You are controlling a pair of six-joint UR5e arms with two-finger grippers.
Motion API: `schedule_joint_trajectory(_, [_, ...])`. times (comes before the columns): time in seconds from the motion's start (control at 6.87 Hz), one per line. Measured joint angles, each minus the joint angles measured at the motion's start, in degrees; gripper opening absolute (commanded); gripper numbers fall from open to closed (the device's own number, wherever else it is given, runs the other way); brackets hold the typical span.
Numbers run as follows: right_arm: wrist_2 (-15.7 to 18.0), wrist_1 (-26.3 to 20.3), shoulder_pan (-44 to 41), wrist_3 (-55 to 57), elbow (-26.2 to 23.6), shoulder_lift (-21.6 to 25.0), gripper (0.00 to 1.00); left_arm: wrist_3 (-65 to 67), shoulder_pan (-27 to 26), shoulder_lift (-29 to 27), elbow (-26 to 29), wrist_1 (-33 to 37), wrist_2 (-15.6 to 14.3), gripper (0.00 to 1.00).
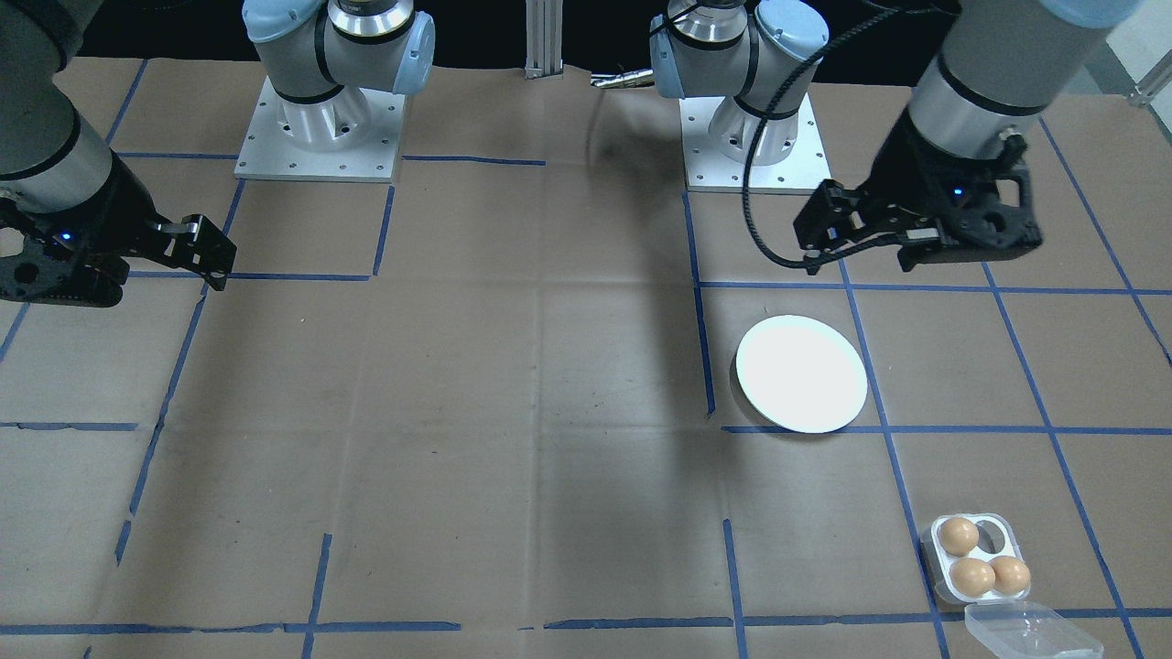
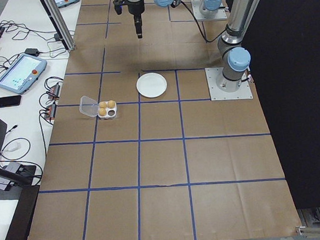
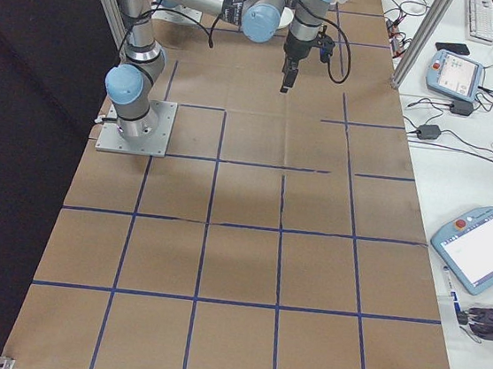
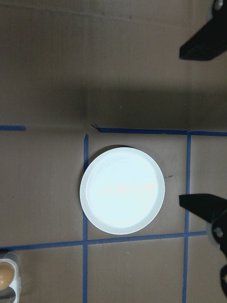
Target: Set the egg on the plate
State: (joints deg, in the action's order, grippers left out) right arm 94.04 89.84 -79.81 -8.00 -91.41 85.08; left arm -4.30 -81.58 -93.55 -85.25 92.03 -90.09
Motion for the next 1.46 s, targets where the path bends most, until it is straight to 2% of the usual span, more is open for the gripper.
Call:
schedule_joint_trajectory(0.29, [0.0,0.0,0.0,0.0,0.0,0.0,1.0,-10.32,9.81,-3.72,3.69,-1.11,-0.05,1.0])
schedule_joint_trajectory(0.58, [-0.02,0.0,0.0,0.0,0.0,-0.01,1.0,-16.2,15.29,-13.78,14.27,-1.81,-0.14,1.0])
schedule_joint_trajectory(0.87, [-0.04,0.0,0.0,0.0,0.0,0.0,1.0,-17.04,15.59,-24.97,26.0,-1.85,-0.11,0.99])
schedule_joint_trajectory(1.02, [-0.04,-0.01,0.0,0.0,0.0,0.0,1.0,-16.17,14.63,-28.44,28.26,-1.88,-0.11,0.99])
schedule_joint_trajectory(1.46, [0.0,0.02,0.0,0.0,0.0,0.0,1.0,-13.19,11.23,-34.61,28.71,-3.78,-0.21,0.99])
